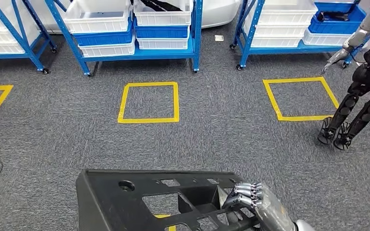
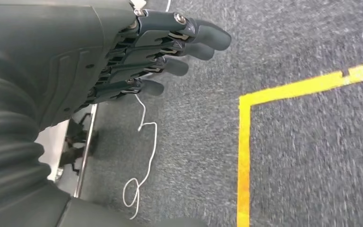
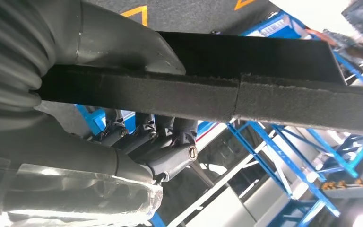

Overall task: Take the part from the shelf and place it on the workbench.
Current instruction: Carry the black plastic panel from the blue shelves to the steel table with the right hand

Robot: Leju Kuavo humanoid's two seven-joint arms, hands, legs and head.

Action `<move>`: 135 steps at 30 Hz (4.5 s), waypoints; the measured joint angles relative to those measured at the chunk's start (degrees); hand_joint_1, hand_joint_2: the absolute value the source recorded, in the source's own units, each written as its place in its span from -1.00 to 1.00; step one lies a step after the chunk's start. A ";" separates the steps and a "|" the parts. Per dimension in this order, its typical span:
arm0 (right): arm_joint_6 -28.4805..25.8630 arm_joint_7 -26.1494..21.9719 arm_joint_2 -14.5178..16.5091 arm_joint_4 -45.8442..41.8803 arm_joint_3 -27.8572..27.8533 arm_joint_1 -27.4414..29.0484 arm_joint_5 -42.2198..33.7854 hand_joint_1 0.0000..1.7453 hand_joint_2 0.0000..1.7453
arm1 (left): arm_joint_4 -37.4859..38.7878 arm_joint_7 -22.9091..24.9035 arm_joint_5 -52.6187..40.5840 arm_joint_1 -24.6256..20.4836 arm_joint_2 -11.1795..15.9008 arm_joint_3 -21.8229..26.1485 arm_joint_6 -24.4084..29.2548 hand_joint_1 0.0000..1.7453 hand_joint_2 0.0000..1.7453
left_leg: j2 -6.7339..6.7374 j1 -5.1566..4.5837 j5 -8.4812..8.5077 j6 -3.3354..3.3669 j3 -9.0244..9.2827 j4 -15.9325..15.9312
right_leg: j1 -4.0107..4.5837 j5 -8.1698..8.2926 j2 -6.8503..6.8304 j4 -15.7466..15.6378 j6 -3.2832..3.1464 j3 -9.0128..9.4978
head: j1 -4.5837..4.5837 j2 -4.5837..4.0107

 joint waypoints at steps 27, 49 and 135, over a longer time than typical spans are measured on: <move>-1.43 0.64 0.22 -1.79 -0.02 3.98 1.84 1.00 1.00 | 0.00 -3.20 -0.10 0.07 0.25 0.07 -2.23 -1.00 1.00 | -0.05 1.21 2.32 -1.41 -1.76 -0.99 | 0.50 1.63 -0.13 0.24 -2.26 -2.45 | -0.10 -0.01; 0.98 0.18 -2.08 -3.20 -0.61 4.66 -1.33 1.00 1.00 | 0.00 -5.63 0.32 0.04 0.25 0.06 -1.41 -1.00 1.00 | -0.05 0.91 2.50 -1.12 -1.90 -0.94 | 0.18 1.85 -0.13 0.24 -1.91 -2.57 | -0.11 -0.01; 0.57 -3.09 1.54 -0.12 3.26 3.48 -0.58 1.00 1.00 | -0.02 -2.68 -5.91 0.93 -0.02 -1.67 -1.01 -1.00 1.00 | -4.05 -1.26 -1.86 2.98 -0.69 2.18 | 0.76 -1.98 0.98 8.56 -0.72 -6.11 | 0.21 -0.02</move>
